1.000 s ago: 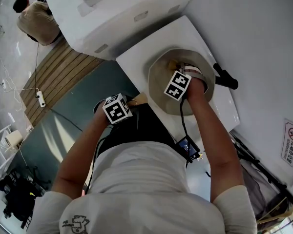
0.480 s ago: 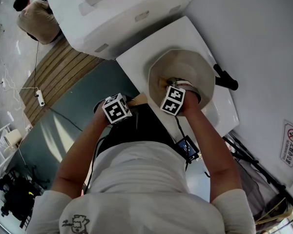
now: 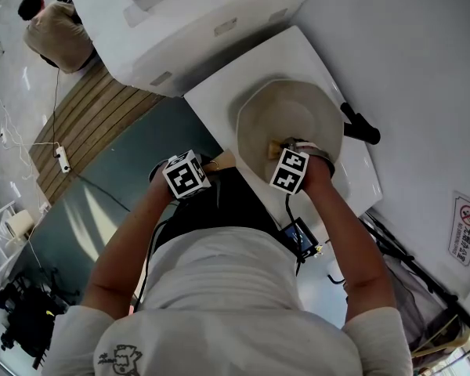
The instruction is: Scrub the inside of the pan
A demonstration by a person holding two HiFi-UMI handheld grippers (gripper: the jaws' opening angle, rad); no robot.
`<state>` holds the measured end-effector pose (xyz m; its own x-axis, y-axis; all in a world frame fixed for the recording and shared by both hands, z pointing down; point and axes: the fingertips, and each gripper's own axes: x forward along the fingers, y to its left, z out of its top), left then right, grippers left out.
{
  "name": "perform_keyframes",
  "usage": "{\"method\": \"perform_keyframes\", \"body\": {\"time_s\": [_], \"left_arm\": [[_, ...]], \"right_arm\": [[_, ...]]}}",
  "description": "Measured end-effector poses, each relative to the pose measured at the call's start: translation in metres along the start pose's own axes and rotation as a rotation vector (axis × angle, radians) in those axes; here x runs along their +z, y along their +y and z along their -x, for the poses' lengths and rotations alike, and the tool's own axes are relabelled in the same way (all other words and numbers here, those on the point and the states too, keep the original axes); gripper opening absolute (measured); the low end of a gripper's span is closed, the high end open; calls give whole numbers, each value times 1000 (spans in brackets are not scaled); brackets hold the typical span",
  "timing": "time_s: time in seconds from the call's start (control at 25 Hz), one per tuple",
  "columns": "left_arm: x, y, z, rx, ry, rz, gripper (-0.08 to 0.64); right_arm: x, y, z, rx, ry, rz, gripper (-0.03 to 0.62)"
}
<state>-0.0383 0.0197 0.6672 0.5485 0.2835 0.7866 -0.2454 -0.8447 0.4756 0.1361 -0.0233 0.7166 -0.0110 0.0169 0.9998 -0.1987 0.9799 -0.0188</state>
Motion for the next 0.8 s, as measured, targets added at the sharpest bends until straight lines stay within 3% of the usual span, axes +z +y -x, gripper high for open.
{"method": "perform_keyframes", "body": {"time_s": [0.24,0.4,0.6,0.8], "left_arm": [[0,0,-2,-8,5,-4,144],[-1,0,-1,-13,5,0,144],[-1,0,-2,-5,7,-5,143],[-1,1,-3,3,9,-13,144]], "right_arm": [[-48,-24,3,-34,128,-31,75],[-66,-58,8,-110,171,-60,75],[-60,-99,11,-238,179,-70,75],[-37,-126,14,-314,109,-84,74]]}}
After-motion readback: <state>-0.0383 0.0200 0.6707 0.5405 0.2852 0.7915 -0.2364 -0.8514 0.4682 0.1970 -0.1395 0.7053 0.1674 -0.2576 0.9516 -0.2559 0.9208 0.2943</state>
